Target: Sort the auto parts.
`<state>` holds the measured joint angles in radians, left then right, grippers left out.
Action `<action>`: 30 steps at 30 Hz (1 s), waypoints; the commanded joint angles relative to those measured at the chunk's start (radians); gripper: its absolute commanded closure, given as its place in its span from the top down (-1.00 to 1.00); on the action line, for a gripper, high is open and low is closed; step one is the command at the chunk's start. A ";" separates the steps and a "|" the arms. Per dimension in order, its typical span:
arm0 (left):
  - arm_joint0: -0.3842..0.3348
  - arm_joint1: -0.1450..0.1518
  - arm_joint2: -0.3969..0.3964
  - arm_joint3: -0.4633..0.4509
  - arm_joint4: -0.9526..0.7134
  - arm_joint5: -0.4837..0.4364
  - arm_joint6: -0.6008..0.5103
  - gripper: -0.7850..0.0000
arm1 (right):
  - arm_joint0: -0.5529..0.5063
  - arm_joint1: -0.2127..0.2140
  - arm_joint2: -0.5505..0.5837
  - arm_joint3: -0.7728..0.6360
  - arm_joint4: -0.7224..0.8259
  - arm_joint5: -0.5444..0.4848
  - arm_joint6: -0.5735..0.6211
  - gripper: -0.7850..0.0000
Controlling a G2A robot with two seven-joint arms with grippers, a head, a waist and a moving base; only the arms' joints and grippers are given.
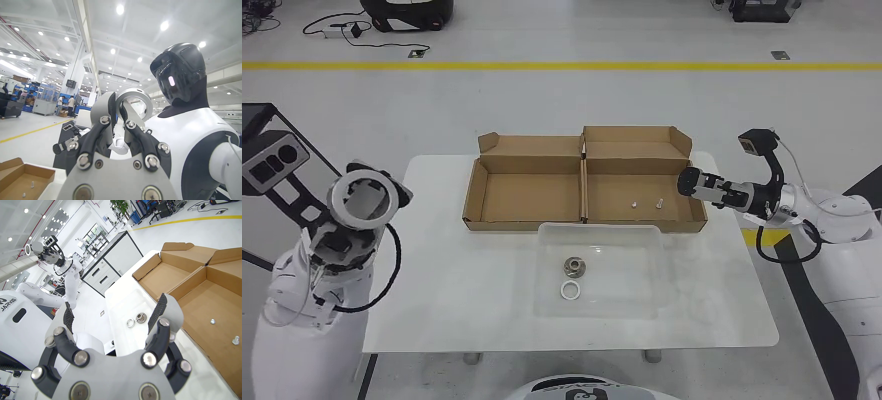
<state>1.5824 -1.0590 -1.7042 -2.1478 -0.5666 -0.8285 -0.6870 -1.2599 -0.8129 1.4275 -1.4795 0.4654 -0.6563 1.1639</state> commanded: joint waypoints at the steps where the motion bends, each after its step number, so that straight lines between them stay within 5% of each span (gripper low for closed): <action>1: -0.040 -0.004 0.033 0.000 0.065 0.035 0.034 -1.00 | 0.000 0.000 0.000 0.000 0.000 0.000 0.000 1.00; 12: -0.319 -0.018 0.220 0.105 0.368 0.227 0.080 -1.00 | 0.000 0.000 0.000 0.000 0.000 0.000 0.000 1.00; 17: -0.430 -0.013 0.258 0.164 0.601 0.292 -0.017 -1.00 | 0.000 0.000 0.000 0.000 0.000 0.000 0.000 1.00; 24: -0.502 -0.003 0.318 0.213 0.866 0.281 -0.154 -1.00 | 0.000 0.000 0.000 0.000 0.000 0.000 0.000 1.00; 30: -0.572 -0.018 0.453 0.274 0.998 0.310 -0.102 -1.00 | 0.000 0.000 0.000 0.000 0.000 0.000 0.000 1.00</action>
<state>1.0315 -1.0725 -1.2876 -1.8927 0.4076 -0.5290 -0.8085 -1.2599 -0.8129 1.4275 -1.4795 0.4654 -0.6563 1.1639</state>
